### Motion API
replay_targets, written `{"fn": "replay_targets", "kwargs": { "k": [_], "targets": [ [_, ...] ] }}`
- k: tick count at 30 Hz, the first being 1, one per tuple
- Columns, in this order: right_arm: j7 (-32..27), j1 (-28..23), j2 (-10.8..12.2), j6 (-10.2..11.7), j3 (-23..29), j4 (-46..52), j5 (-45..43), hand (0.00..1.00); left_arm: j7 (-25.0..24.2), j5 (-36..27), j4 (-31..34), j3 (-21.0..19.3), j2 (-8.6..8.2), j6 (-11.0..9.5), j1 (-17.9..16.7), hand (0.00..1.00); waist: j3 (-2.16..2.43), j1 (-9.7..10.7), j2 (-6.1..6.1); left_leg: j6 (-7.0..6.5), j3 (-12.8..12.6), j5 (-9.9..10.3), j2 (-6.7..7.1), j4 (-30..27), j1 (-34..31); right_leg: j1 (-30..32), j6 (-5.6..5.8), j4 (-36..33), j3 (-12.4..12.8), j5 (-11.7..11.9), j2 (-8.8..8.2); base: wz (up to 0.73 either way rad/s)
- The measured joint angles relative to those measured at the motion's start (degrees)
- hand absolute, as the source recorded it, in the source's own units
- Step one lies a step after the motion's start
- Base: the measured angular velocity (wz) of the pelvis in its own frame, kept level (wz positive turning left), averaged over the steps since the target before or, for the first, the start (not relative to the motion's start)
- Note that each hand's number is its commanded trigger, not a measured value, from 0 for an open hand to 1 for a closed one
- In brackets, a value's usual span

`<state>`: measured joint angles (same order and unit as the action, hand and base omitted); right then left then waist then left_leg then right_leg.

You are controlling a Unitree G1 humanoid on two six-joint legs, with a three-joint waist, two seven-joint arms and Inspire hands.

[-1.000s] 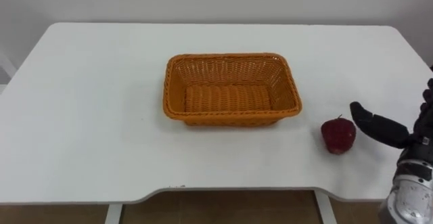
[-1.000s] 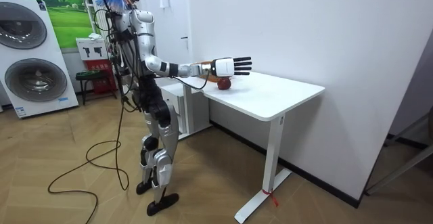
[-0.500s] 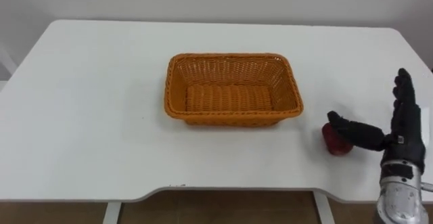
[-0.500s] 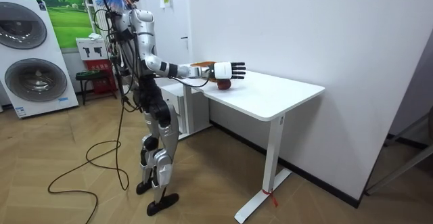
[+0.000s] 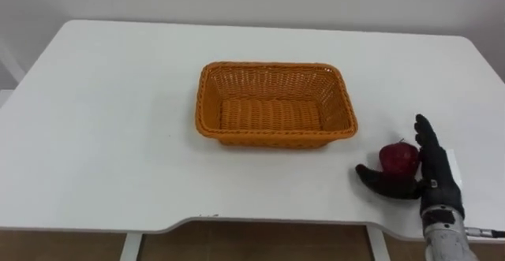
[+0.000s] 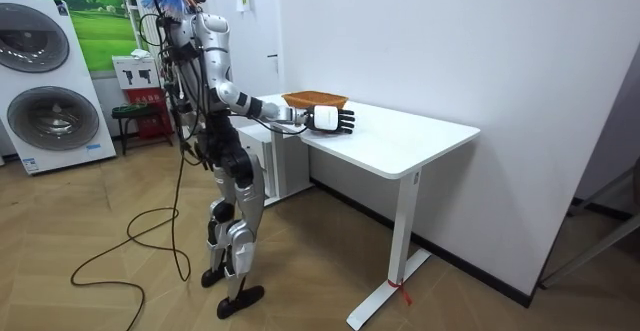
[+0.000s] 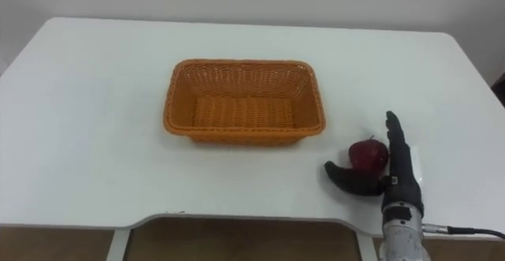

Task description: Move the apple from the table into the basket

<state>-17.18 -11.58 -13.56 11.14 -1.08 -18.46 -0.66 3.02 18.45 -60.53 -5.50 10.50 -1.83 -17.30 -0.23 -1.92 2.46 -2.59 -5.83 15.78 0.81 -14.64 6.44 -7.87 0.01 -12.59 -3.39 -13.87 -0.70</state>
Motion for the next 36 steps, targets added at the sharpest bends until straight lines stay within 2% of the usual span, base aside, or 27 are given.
{"fn": "replay_targets", "kwargs": {
  "k": [3, 5, 8, 12, 19, 25, 36],
  "targets": [
    [0.4, 0.03, 0.0, 0.02, 0.0, -0.73, -1.66, 1.0, -0.37, 0.09, 0.13, -0.02, 0.0, 0.06, 0.0, 0.0, 0.12, -0.04, -0.01, 0.01, 0.04, 0.0, -0.03, -0.06, 0.05, 0.01, 0.0, -0.01, -0.07, 0.0, 0.02, 0.0],
    [0.08, 0.02, -0.04, -0.03, 0.35, -1.4, -3.12, 1.0, -1.09, 0.27, 0.16, -0.02, 0.01, 0.24, 0.02, 0.0, 0.52, 0.05, 0.07, 0.01, 0.22, 0.01, -0.06, -0.07, 0.13, -0.14, -0.03, -0.04, -0.26, 0.01, 0.01, 0.02],
    [-0.41, 0.06, -0.07, 0.51, 1.46, -2.87, -5.57, 1.0, -1.47, 1.58, 1.03, -0.02, 0.01, 0.41, 0.11, 0.0, 0.59, 0.38, 0.17, 0.0, 0.62, 0.03, -0.09, -0.25, 0.16, -0.35, -0.06, -0.16, -0.83, 0.1, -0.07, 0.07],
    [-0.69, 0.17, -0.06, 1.31, 2.41, -4.22, -7.09, 1.0, -1.41, 2.5, 1.45, -0.03, 0.09, 0.53, 0.1, 0.0, 0.58, 0.39, 0.18, 0.0, 1.09, 0.05, -0.09, -0.73, 0.14, -0.79, -0.1, -0.15, -1.49, 0.23, -0.08, 0.07],
    [-0.98, 0.3, -0.05, 1.46, 2.55, -5.23, -7.16, 1.0, -1.4, 3.75, 1.58, -0.03, 0.08, 1.51, 0.03, 0.0, 0.55, 0.33, 0.33, 0.05, 1.25, 0.15, -0.1, -0.79, 0.14, -1.21, -0.12, -0.01, -1.88, 0.24, -0.01, 0.03],
    [-0.98, 0.61, 0.02, 1.24, 2.89, -5.42, -6.67, 1.0, -1.39, 3.64, 1.71, 0.12, 0.04, 1.56, -0.16, 0.0, 0.49, 0.13, 0.87, 0.05, 1.42, 0.15, -0.1, -0.94, 0.19, -1.21, -0.13, 0.07, -1.73, 0.25, -0.01, 0.0],
    [-3.37, 1.09, 0.39, -0.41, 3.34, -3.95, -4.53, 1.0, -1.07, 3.61, 1.65, -0.55, -0.3, 1.62, -0.25, 0.0, 0.45, 0.34, -0.31, 0.05, 1.41, 0.15, -0.07, -0.58, 0.19, -1.11, -0.12, 0.04, -1.51, 0.27, 0.06, 0.0]
  ]
}}
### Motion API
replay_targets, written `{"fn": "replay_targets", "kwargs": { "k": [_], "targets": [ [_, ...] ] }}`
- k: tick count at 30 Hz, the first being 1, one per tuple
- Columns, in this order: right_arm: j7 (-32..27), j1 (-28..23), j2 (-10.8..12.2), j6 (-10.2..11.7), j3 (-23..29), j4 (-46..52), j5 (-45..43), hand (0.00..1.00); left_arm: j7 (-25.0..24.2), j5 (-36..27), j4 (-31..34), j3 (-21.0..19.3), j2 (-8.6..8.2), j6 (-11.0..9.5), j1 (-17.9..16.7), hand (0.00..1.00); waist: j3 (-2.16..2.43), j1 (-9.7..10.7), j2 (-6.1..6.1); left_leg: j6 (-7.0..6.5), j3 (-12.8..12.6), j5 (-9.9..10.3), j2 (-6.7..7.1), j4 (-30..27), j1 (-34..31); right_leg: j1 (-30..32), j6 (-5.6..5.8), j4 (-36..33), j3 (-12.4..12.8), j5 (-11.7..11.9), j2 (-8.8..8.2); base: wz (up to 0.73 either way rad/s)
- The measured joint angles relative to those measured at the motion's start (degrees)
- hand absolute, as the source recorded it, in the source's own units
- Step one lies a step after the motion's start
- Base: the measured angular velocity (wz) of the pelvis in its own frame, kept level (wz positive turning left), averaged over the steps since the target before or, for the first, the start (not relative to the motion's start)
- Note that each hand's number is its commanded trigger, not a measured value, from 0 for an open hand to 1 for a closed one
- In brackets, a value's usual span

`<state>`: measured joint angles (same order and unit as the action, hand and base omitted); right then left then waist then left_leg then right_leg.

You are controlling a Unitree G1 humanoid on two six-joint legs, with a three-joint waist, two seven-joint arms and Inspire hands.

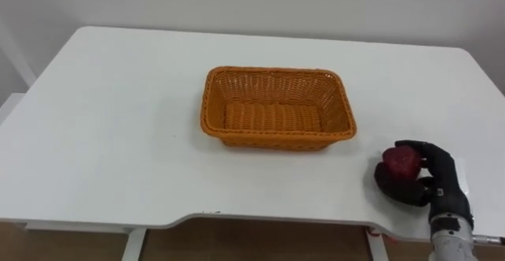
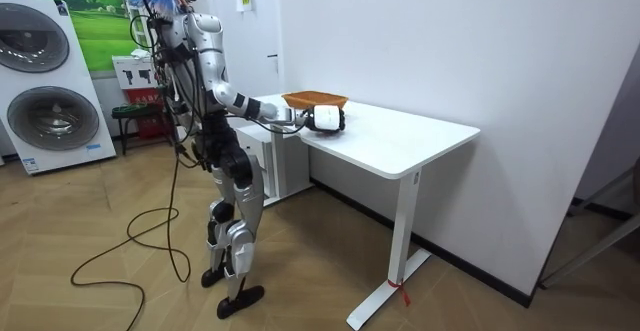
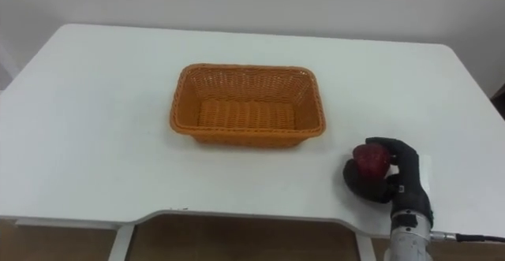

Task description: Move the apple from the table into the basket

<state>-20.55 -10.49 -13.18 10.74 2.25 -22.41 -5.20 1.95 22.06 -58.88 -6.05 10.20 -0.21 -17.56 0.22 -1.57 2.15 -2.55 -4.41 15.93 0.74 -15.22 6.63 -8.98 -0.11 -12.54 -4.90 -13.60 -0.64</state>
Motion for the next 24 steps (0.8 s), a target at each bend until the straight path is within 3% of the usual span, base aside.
{"fn": "replay_targets", "kwargs": {
  "k": [5, 13, 24],
  "targets": [
    [-2.49, 0.0, -0.03, -0.11, 1.42, 3.15, 0.42, 1.0, 0.11, -0.02, -0.42, 0.0, 0.0, 0.01, 0.01, 0.0, 0.04, -0.01, -0.14, 0.01, 0.0, -0.02, 0.03, 0.0, 0.03, -0.18, 0.0, -0.1, 0.03, 0.0, 0.01, 0.0],
    [-3.2, 0.02, -0.21, -0.5, 1.4, 7.55, 2.71, 1.0, 0.14, -0.03, -0.76, 0.54, 0.02, 0.27, 0.2, 0.0, -0.54, -0.08, 0.64, 0.01, -0.08, -0.03, 0.06, 0.25, -0.07, -0.06, 0.01, -0.15, 0.14, -0.01, -0.01, 0.0],
    [-3.11, 4.23, -0.78, -0.52, 1.39, 12.34, 2.61, 1.0, -0.19, 0.05, 0.03, 0.47, 0.03, 0.15, 0.4, 0.0, -0.46, -0.49, 0.62, 0.04, -0.12, -0.11, 0.12, 0.7, 0.09, 0.14, 0.01, 0.04, 0.24, 0.0, 0.03, -0.01]
  ]
}}
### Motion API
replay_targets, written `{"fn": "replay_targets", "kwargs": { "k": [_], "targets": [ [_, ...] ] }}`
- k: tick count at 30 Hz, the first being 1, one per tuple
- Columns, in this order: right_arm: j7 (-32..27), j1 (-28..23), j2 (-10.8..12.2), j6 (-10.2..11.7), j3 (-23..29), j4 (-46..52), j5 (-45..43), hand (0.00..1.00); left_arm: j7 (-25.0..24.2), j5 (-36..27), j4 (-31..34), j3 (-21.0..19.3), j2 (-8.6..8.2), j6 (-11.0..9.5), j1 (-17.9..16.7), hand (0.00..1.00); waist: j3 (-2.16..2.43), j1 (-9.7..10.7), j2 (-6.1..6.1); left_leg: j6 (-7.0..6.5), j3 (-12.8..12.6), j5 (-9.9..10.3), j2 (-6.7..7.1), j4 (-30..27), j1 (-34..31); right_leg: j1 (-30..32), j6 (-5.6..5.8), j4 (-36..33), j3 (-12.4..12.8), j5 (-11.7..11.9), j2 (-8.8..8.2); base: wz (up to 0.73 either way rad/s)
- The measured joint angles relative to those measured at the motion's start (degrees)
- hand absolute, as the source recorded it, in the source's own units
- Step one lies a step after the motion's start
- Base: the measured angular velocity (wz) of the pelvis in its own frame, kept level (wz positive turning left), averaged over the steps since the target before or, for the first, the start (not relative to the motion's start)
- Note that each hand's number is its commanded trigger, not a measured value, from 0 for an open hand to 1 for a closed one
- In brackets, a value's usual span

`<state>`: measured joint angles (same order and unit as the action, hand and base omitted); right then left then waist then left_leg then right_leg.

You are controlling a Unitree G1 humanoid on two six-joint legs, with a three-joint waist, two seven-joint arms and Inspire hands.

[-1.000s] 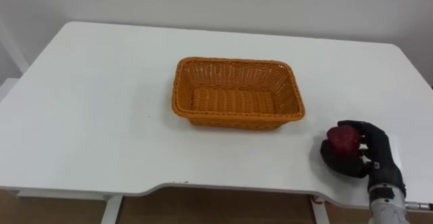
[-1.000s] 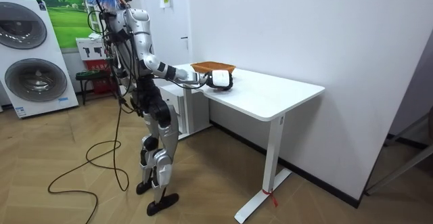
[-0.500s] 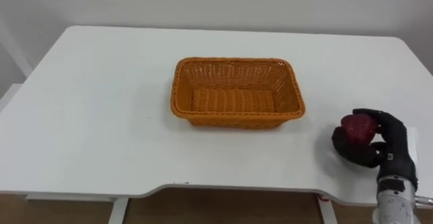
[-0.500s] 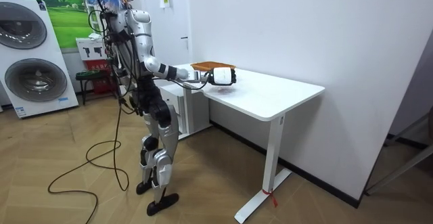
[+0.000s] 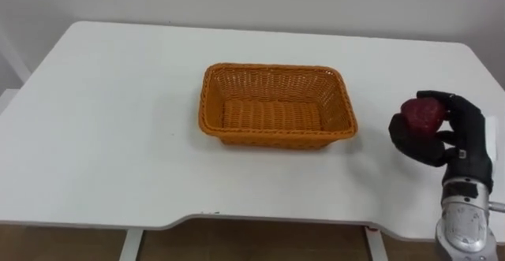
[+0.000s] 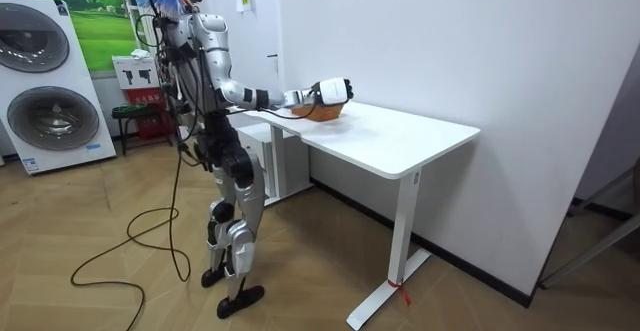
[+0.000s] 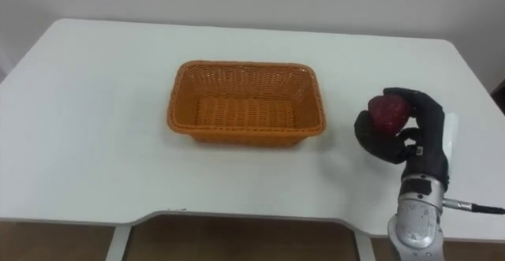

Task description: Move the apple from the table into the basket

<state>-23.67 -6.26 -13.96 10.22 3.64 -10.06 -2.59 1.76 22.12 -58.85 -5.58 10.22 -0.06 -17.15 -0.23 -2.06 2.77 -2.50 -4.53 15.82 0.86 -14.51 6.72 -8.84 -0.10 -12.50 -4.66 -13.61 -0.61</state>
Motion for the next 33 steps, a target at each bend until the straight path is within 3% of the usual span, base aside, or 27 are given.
{"fn": "replay_targets", "kwargs": {
  "k": [7, 12, 16, 22, 24, 28, 29, 30, 33],
  "targets": [
    [0.29, 4.46, -0.16, -0.04, -0.25, 0.0, -0.28, 1.0, 0.06, -0.06, 0.87, 0.19, -0.02, 0.04, -0.24, 0.0, -0.08, -0.1, -0.14, 0.03, 0.22, -0.06, -0.07, -0.04, -0.11, 0.2, 0.0, 0.02, -0.21, 0.0, 0.0, 0.0],
    [1.39, 7.04, -0.59, -0.38, -1.9, 0.42, -0.6, 1.0, 0.36, 0.04, 1.14, 0.22, 0.04, 0.14, -0.25, 0.0, 0.1, -0.47, 0.63, 0.15, 0.38, -0.21, -0.06, -0.03, -0.99, 0.8, 0.0, -0.05, -0.63, 0.0, 0.01, 0.01],
    [2.25, 7.72, -1.43, -0.38, -2.57, 1.71, -2.67, 1.0, -0.15, -0.03, 1.22, 0.3, 0.18, 0.29, -0.28, 0.0, 0.16, -1.81, 1.41, 0.22, 0.93, -0.28, -0.04, -0.14, -1.03, 0.57, -0.01, 0.03, -1.21, 0.0, 0.0, 0.06],
    [4.49, 8.99, -2.58, -1.21, -5.64, 1.81, -3.47, 1.0, -1.19, -0.02, 1.41, 2.26, 0.61, 1.35, 0.19, 0.0, 0.13, -3.25, 1.65, 0.25, 1.97, -0.31, -0.01, -0.45, -0.97, -0.36, -0.03, 1.03, -2.68, 0.02, -0.19, 0.11],
    [5.32, 9.74, -2.63, -1.78, -6.71, 1.81, -4.13, 1.0, -1.62, -0.04, 1.41, 2.34, 0.62, 1.42, 0.25, 0.0, -0.17, -3.26, 1.55, 0.25, 2.11, -0.31, 0.02, -0.8, -1.05, -0.36, -0.06, 0.99, -2.96, 0.04, -0.19, 0.09],
    [7.89, 9.91, -2.64, -2.39, -7.51, 2.25, -4.51, 1.0, -2.71, -0.04, 1.41, 2.41, 0.71, 1.55, 0.38, 0.0, -0.29, -3.41, 1.44, 0.3, 2.29, -0.33, 0.0, -0.89, -1.12, -0.38, -0.06, 0.95, -3.41, 0.04, -0.19, 0.04],
    [8.44, 9.91, -2.65, -2.48, -7.52, 2.28, -4.51, 0.78, -3.01, -0.02, 1.41, 2.41, 0.71, 1.7, 0.49, 0.0, -0.3, -3.43, 1.43, 0.3, 2.3, -0.33, 0.0, -0.89, -1.14, -0.42, -0.06, 0.92, -3.42, 0.04, -0.19, 0.0],
    [8.63, 9.93, -2.65, -2.63, -7.51, 2.29, -4.51, 0.03, -3.23, -0.04, 1.41, 2.39, 0.71, 1.8, 0.58, 0.0, -0.32, -3.49, 1.4, 0.3, 2.29, -0.33, 0.0, -0.88, -1.15, -0.45, -0.06, 0.91, -3.42, 0.04, -0.19, 0.0],
    [9.02, 10.01, -2.66, -2.86, -7.5, 2.29, -4.81, 0.0, -3.65, 0.02, 1.43, 2.38, 0.7, 2.36, 1.14, 0.0, -0.39, -4.14, 1.28, 0.3, 2.3, -0.33, 0.07, -0.89, -1.24, -0.37, -0.06, 0.91, -3.38, 0.04, -0.21, 0.0]
  ]
}}
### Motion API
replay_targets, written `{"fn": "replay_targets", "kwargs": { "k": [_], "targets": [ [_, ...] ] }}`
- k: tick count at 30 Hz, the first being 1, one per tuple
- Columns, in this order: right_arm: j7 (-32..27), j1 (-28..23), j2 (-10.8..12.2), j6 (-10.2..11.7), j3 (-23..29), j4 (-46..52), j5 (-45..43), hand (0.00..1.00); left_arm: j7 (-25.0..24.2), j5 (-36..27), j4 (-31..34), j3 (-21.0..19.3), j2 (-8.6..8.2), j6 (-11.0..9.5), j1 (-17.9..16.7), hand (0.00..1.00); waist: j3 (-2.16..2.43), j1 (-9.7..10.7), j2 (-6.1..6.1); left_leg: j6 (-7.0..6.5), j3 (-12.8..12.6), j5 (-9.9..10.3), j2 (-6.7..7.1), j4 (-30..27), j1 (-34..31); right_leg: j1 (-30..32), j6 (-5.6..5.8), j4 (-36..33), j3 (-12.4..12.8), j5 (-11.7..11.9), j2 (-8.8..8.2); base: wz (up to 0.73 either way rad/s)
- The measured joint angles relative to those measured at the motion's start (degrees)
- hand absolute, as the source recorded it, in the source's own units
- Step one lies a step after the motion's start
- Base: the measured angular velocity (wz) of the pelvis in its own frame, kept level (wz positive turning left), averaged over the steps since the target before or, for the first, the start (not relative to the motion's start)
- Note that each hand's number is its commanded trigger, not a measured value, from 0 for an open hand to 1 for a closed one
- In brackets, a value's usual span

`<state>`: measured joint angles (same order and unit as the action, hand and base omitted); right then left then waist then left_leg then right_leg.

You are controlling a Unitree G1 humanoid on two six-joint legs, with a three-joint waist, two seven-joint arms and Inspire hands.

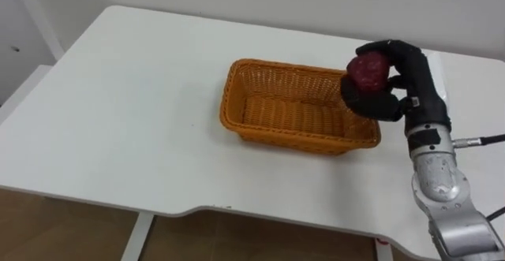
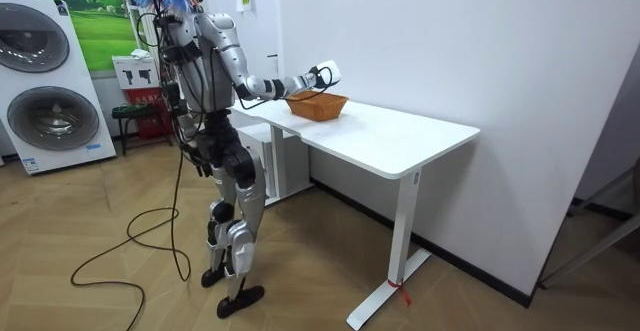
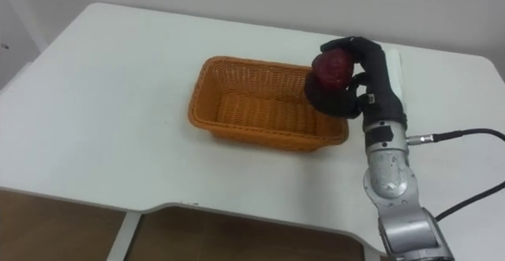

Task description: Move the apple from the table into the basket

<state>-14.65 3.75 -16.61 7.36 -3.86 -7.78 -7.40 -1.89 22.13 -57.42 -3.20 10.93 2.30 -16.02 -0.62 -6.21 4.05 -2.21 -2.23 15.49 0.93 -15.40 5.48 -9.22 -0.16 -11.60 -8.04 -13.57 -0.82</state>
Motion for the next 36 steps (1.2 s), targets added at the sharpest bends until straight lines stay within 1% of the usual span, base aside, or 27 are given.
{"fn": "replay_targets", "kwargs": {
  "k": [3, 7, 10, 18, 24, 28, 33, 35, 36],
  "targets": [
    [0.55, 0.51, 0.02, -0.02, -0.5, 0.0, -1.52, 0.0, 0.0, -0.05, 0.03, 0.05, 0.0, 0.16, 0.47, 0.0, 0.0, -0.31, -0.18, 0.0, 0.04, 0.0, 0.04, -0.08, -0.44, 0.16, 0.0, -0.05, 0.01, 0.0, 0.0, 0.0],
    [1.12, 1.84, 0.02, -0.01, -1.76, 0.09, -2.55, 0.0, 0.01, -0.05, 0.03, 0.13, 0.0, 0.17, 0.71, 0.0, 0.18, -0.3, -0.43, 0.0, 0.15, 0.0, 0.09, -0.26, -0.76, 0.27, 0.0, -0.04, -0.08, 0.0, -0.01, 0.01],
    [1.48, 1.96, 0.01, -0.01, -1.76, 0.66, -2.51, 0.0, 0.04, -0.03, 0.04, 0.1, 0.0, 0.17, 0.72, 0.0, 0.25, -0.39, -0.34, 0.0, 0.55, 0.0, 0.12, -0.24, -0.76, 0.22, 0.0, 0.02, -0.09, 0.0, -0.01, 0.02],
    [3.05, 1.92, 0.01, -0.01, -1.78, 2.04, -2.54, 0.0, -0.13, 0.07, 0.02, 0.05, 0.02, 0.16, 0.78, 0.0, 0.32, -0.47, -0.24, 0.01, 0.72, -0.01, 0.11, -0.23, -0.72, 0.12, -0.01, 0.07, 0.02, 0.0, 0.01, 0.0],
    [3.55, 1.87, 0.01, 0.0, -1.94, 2.03, -2.29, 0.0, -1.19, 0.07, 0.04, 0.04, 0.08, 0.15, 0.77, 0.0, 0.32, -0.41, -0.24, 0.03, 0.71, -0.03, 0.15, -0.24, -0.69, 0.13, -0.01, 0.07, 0.12, 0.01, 0.04, 0.0],
    [3.4, 1.6, -0.02, 0.0, -1.93, 2.02, -0.12, 0.0, -1.04, 0.08, -0.12, 0.04, 0.08, 0.18, 0.6, 0.0, 0.31, -0.38, -0.23, 0.06, 0.72, -0.05, 0.16, -0.1, 0.23, -0.48, -0.02, 0.09, 0.13, 0.01, 0.04, 0.0],
    [2.05, 1.36, -0.19, 0.0, -1.43, 1.94, 2.54, 0.0, -0.91, 0.02, -0.02, 0.05, 0.07, 0.21, 0.42, 0.0, 0.3, 0.35, -0.26, 0.05, 0.84, -0.05, 0.21, -0.23, 0.16, -0.73, -0.02, 0.08, 0.07, 0.01, -0.03, 0.01],
    [1.18, 1.2, -0.22, 0.07, -1.03, 1.95, 2.81, 0.0, -0.63, 0.06, -0.04, -0.04, 0.07, 0.21, -0.26, 0.0, 0.35, 1.3, -0.36, 0.03, 0.85, -0.06, 0.27, -0.23, 0.13, -0.76, -0.02, 0.04, -0.06, 0.01, -0.08, 0.0],
    [0.92, 0.96, -0.22, 0.13, -0.72, 1.95, 2.86, 0.0, -0.62, 0.07, 0.02, -0.14, 0.08, 0.2, -0.47, 0.0, 0.36, 1.41, -0.38, 0.03, 0.78, -0.06, 0.27, -0.25, 0.13, -0.76, -0.02, 0.05, -0.08, 0.01, -0.09, 0.0]
  ]
}}
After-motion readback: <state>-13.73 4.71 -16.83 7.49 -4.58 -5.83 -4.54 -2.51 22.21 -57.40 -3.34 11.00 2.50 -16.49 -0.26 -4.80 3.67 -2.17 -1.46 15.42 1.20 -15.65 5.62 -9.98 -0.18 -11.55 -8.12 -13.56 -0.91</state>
